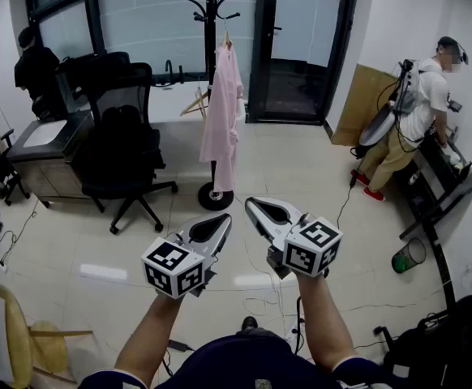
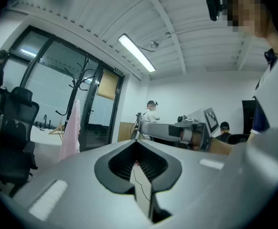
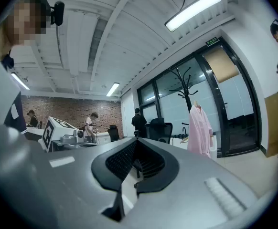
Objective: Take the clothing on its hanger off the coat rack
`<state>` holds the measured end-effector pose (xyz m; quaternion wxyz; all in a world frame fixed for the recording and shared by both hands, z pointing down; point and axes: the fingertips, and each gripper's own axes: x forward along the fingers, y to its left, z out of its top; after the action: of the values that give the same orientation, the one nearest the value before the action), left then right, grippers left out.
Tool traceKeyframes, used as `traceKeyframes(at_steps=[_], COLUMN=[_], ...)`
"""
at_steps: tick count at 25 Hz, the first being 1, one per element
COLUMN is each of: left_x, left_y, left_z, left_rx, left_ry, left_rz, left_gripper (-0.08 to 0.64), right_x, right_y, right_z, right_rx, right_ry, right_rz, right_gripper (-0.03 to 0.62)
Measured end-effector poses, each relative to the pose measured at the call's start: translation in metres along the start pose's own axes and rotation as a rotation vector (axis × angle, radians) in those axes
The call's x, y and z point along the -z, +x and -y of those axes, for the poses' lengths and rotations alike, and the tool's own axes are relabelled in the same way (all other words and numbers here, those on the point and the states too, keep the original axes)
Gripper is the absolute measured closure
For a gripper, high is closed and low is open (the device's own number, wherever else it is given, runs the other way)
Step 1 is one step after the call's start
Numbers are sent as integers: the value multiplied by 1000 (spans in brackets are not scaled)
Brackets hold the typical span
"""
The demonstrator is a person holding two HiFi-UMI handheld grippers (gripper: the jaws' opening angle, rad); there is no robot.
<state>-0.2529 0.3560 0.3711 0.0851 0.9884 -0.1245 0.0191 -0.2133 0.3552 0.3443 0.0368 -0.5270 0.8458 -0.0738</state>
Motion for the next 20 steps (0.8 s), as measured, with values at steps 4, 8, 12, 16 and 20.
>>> traceKeyframes(at_steps=[4,8,12,16,20], left_x=[-4,-7,-11,-13,-21], left_y=[22,49,81,109,133], left_z=[-6,-10,-11,-18,-28], left_rx=[0,-7,-17,-37,-55], left_ry=[17,21,32,34,43], left_rz=[2,1,2,9,14], left_gripper=[548,548,548,548,548], right_x=[-4,-8,-14,-16,-22], right_y=[-1,-2,-6,-8,-8], right_z=[26,51,82,108,131], right_rx=[10,-3,-16,-30,-36], right_ry=[-8,-15,-18,-27,-49], right_rz=[8,3,1,-15,-26], right_gripper=[591,591,591,591,591])
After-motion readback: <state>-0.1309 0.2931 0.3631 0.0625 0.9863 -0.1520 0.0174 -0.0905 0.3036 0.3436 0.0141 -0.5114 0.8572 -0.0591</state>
